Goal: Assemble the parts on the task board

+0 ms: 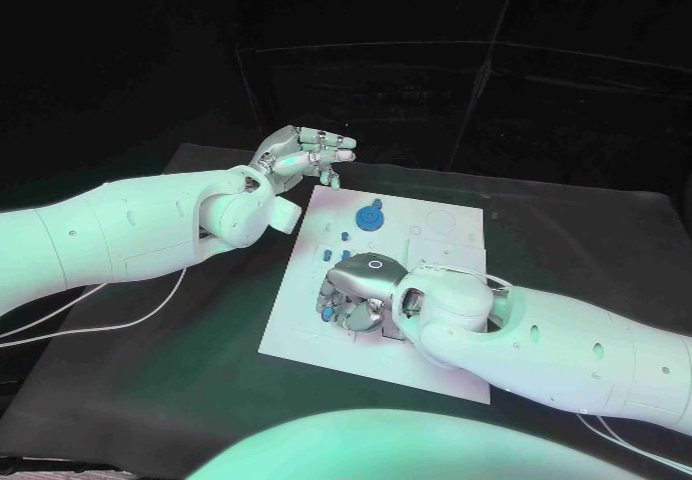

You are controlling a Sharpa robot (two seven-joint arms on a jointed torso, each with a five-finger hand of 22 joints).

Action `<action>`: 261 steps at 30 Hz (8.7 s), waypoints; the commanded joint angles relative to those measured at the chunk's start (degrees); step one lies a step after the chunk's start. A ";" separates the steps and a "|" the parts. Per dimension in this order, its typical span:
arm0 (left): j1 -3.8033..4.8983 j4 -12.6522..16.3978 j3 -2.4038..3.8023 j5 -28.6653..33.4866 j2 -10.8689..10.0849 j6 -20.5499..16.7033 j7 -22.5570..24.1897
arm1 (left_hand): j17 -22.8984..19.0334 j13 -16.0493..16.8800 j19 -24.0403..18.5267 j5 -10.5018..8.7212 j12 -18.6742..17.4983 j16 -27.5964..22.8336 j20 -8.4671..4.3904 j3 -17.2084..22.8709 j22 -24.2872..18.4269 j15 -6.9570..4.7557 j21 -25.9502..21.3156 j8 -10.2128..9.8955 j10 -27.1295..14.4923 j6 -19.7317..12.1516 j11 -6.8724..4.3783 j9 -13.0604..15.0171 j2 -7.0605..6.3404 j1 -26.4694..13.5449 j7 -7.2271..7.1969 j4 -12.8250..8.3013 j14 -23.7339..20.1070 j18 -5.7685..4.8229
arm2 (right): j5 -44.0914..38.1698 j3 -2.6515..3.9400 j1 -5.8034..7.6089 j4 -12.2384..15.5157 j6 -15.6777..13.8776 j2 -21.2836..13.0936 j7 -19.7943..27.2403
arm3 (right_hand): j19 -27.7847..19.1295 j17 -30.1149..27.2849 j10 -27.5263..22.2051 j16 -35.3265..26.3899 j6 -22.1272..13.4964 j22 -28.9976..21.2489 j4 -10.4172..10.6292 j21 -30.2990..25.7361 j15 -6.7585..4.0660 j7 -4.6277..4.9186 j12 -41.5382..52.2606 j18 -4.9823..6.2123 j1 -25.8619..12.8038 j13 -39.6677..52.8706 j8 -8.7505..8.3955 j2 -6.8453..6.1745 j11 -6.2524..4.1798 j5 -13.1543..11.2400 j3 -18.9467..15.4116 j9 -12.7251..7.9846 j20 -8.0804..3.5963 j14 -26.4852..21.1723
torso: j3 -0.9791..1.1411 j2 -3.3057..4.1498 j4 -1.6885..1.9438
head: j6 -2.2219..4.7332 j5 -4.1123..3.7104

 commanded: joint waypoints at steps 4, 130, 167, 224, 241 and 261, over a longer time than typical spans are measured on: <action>0.11 -0.03 0.04 0.20 0.11 0.85 -0.05 | -0.06 -0.10 -0.23 -0.15 0.35 0.34 0.11 -0.19 -0.06 -0.01 -0.33 0.29 -0.24 -0.37 -0.02 -0.01 0.20 0.14 -0.01 0.00 -0.37 0.74 | -1.39 -0.38 -0.15 -0.15 0.05 0.08 -0.28 | -0.20 -0.22 -2.17 0.16 -2.16 -0.31 -0.18 0.20 0.85 0.60 -1.31 -0.82 -0.37 -0.16 -1.20 -0.63 0.51 0.31 -0.05 -0.63 0.66 0.71 | 0.01 -0.03 -0.02 | 0.03 -0.05; -0.10 -0.40 -0.26 0.20 -1.14 2.90 -1.75 | -0.42 -0.16 -0.43 -0.15 0.80 0.54 0.23 -0.77 -0.32 0.11 -0.72 0.52 -0.90 -0.50 0.06 -0.01 0.41 0.05 0.00 0.10 -0.87 0.73 | 23.26 0.38 -2.45 16.82 -16.64 -26.24 -23.05 | 4.64 12.33 4.09 11.97 -7.45 11.87 16.46 6.81 -2.62 -3.40 41.16 -2.71 -2.62 45.06 17.87 3.25 -4.03 22.25 -36.38 10.20 -2.31 2.42 | 0.06 -0.94 -1.80 | 1.79 -8.78; -0.08 -0.29 -0.27 0.19 -0.80 3.23 -2.02 | -0.42 -0.16 -0.43 -0.15 0.80 0.54 0.23 -0.77 -0.32 0.11 -0.72 0.52 -0.91 -0.50 0.06 -0.01 0.41 0.05 0.00 0.10 -0.88 0.73 | 26.24 0.40 -2.39 12.85 -13.20 -17.49 -28.54 | 4.90 14.88 6.11 13.72 -3.94 12.83 19.57 7.31 -3.37 -4.71 40.71 -2.85 -8.46 46.58 18.80 6.78 -5.00 19.02 -39.24 11.42 -2.96 2.68 | 0.04 -0.83 -1.81 | 1.63 -7.76; -0.07 -0.39 -0.28 0.19 -1.12 3.21 -2.22 | -0.47 -0.16 -0.44 -0.15 0.89 0.58 0.23 -0.80 -0.35 0.10 -0.77 0.56 -0.98 -0.52 0.07 -0.01 0.45 0.16 0.01 0.04 -0.94 0.74 | 21.39 0.41 -2.39 13.40 -7.63 -18.29 -24.74 | 4.05 13.01 5.79 11.63 -4.00 11.20 14.06 6.20 -3.08 -4.29 34.11 -2.56 -6.36 46.32 16.83 1.29 -4.64 5.13 -37.88 12.43 -2.73 2.26 | 0.11 -0.89 -2.00 | 1.14 -7.57; -0.06 -0.32 -0.28 0.19 -1.23 3.16 -2.24 | -0.47 -0.16 -0.44 -0.15 0.89 0.58 0.23 -0.80 -0.35 0.10 -0.77 0.56 -0.98 -0.52 0.07 -0.01 0.45 0.16 0.01 0.04 -0.94 0.74 | 20.12 0.40 -2.40 12.53 -10.10 -17.82 -26.64 | 4.33 13.53 6.28 11.90 -3.61 11.80 13.08 6.44 -3.19 -4.39 34.00 -2.66 -5.16 46.85 16.82 4.68 -4.76 6.12 -37.91 12.63 -2.83 2.37 | 0.16 -0.96 -1.99 | 0.82 -7.45; -0.08 -0.56 -0.30 0.19 -1.43 3.18 -2.31 | -0.56 -0.17 -0.44 -0.15 1.06 0.69 0.23 -0.86 -0.39 0.10 -0.82 0.62 -1.10 -0.58 0.09 -0.02 0.56 0.32 0.05 -0.05 -1.03 0.75 | 21.09 0.45 -2.32 18.44 -12.69 -32.64 -19.37 | 3.90 12.38 5.31 10.88 -6.43 10.92 11.96 5.96 -2.63 -3.41 32.06 -2.52 -4.27 46.29 14.76 4.74 -4.01 10.72 -40.01 12.04 -2.39 2.13 | 0.09 -1.42 -2.64 | 1.16 -8.51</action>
